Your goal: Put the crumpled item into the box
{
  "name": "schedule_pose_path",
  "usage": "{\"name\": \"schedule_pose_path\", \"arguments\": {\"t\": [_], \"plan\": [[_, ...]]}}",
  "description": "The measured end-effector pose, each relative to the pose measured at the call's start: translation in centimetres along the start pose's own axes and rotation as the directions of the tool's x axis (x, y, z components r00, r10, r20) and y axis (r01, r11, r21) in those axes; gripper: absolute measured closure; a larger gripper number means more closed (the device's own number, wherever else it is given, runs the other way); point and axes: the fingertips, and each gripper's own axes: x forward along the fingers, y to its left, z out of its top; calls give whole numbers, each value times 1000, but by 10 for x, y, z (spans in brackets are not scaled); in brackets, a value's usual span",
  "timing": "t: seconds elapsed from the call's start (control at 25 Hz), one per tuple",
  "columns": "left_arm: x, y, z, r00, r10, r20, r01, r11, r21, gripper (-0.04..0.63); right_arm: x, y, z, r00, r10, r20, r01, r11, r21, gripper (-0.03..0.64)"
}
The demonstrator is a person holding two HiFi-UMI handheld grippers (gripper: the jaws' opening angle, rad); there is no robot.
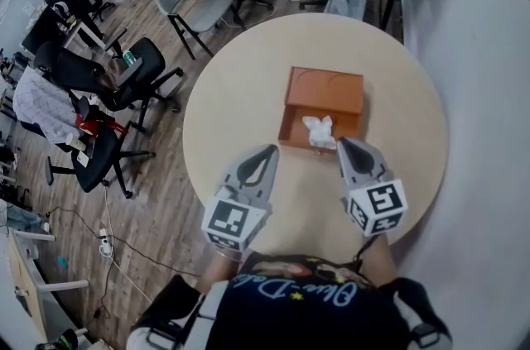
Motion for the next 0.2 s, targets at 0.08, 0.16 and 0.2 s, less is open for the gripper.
{"name": "schedule_pose_path", "arguments": {"t": [0.08,0.16,0.2], "plan": [[2,-1,2,1000,4,10,-3,1000,-23,603,1,-2,1,1000,0,5,0,1000,-4,618],[3,-2,3,1000,6,17,-5,999,-39,603,3,-3,0,1000,6,11,-6,1000,-10,618],[4,-2,3,1000,7,19,-6,999,-45,603,4,-4,0,1000,10,15,-10,1000,-14,618]]}}
